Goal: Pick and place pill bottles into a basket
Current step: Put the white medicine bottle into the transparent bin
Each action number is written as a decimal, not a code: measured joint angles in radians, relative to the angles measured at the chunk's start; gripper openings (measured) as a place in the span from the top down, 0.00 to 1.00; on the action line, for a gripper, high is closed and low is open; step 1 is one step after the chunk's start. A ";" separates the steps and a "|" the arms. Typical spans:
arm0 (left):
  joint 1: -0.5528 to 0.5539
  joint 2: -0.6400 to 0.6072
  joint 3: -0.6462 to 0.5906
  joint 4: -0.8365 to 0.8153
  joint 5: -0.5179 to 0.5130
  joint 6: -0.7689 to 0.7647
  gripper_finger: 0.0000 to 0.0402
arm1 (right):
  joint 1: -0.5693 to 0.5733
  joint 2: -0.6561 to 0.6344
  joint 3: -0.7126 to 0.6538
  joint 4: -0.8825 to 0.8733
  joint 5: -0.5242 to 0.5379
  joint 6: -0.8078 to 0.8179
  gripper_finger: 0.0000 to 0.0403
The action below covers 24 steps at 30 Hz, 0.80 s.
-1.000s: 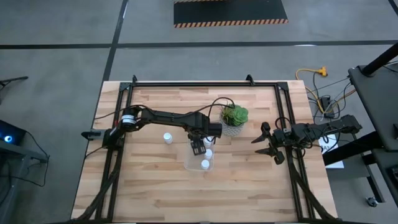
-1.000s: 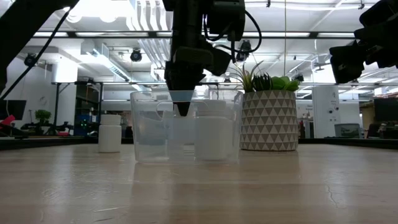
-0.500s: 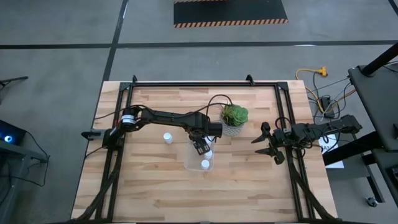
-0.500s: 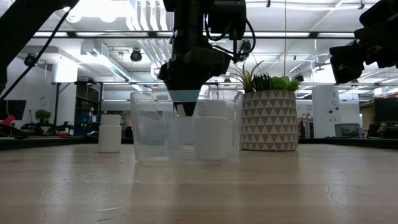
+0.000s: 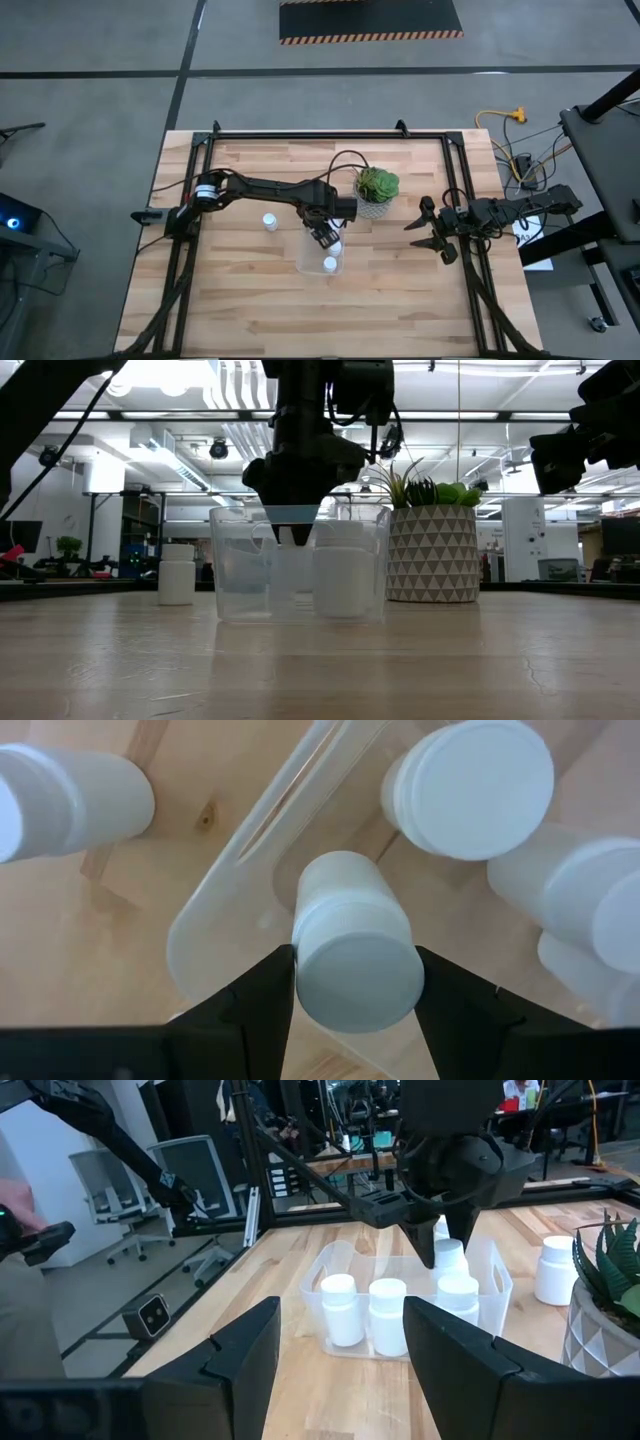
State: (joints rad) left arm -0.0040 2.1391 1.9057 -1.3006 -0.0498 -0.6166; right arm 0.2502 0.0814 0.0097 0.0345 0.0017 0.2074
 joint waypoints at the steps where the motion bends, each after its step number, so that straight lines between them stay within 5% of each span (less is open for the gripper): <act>1: 0.000 0.000 0.000 0.000 0.000 -0.004 0.56 | 0.000 0.000 0.000 0.000 0.000 0.000 0.50; 24: -0.002 0.000 0.000 0.020 0.000 0.039 0.56 | 0.000 0.000 0.000 0.000 0.000 0.000 0.50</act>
State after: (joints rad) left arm -0.0063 2.1391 1.9057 -1.2808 -0.0498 -0.5774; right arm 0.2504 0.0814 0.0097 0.0345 0.0017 0.2070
